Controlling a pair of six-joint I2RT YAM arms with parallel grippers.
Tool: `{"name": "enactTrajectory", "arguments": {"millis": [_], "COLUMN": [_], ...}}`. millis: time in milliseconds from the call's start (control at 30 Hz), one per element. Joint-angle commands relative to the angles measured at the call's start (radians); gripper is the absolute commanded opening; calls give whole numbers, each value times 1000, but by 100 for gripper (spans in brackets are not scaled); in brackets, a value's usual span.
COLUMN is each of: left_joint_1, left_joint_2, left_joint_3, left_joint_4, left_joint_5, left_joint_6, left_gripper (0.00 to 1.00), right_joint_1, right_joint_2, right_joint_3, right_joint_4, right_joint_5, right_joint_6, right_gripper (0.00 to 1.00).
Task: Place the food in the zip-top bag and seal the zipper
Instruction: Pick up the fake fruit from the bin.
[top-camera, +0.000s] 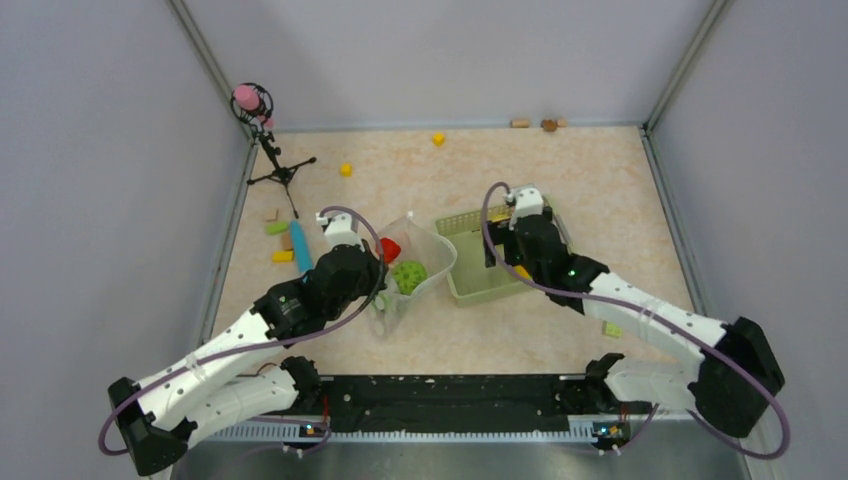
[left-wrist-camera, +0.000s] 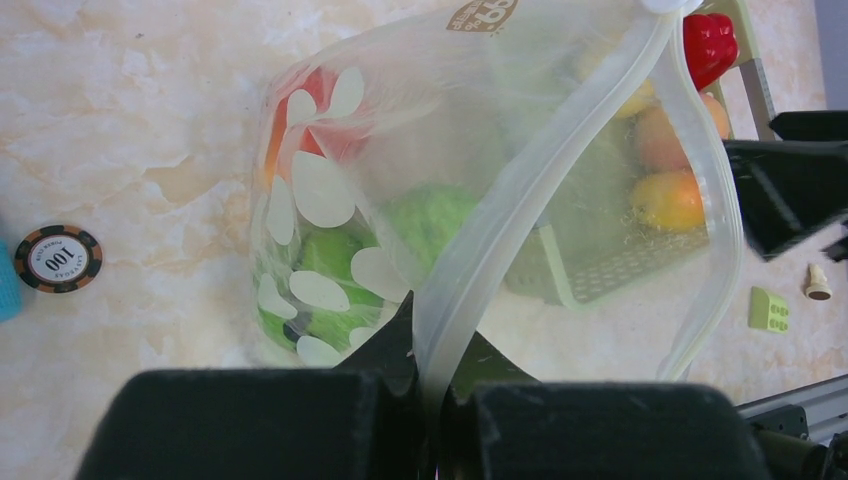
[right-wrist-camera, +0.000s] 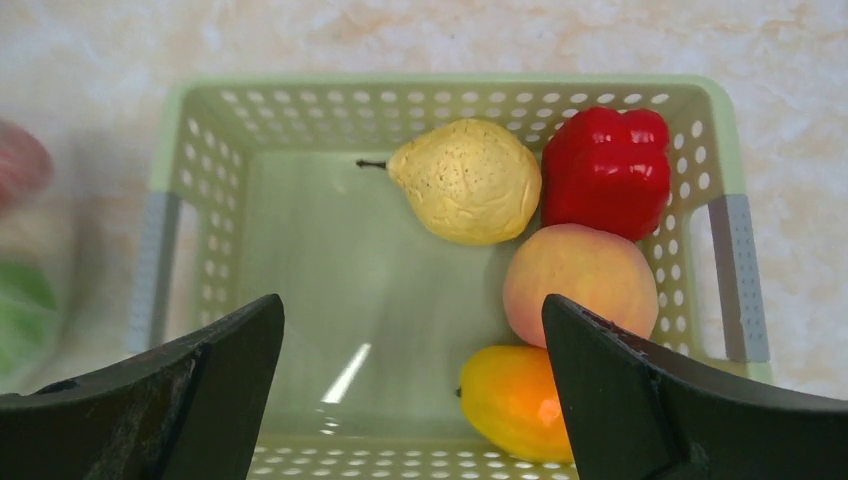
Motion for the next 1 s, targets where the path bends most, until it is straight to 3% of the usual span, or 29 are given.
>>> {"name": "enactTrajectory", "arguments": {"millis": [0,167,333,567,967], "left_joint_1": [-5,-5,-5,-4,-5], "left_joint_2": [-4,-6,4,25,17], "left_joint_3": [7,8,9,17,15], "left_joint_4": [37,32,31,27,27], "left_joint_5": [-15,-36,-61,-66,-60], "left_joint_6": [10,14,17,22,22], "left_gripper": [0,0,0,0,0], "right_joint_1": [-4,-4,-4,-3,-37], "right_joint_2": [143,308,435,535,630], "right_joint_3": [75,94,156,143,146], "right_joint_4": [35,94,84,224,322], "right_joint_5": [-93,-46,-23,38,47], "right_joint_6": [-519,-924,-1087,-1202,-1216], "right_gripper": [99,99,99,99,95]}}
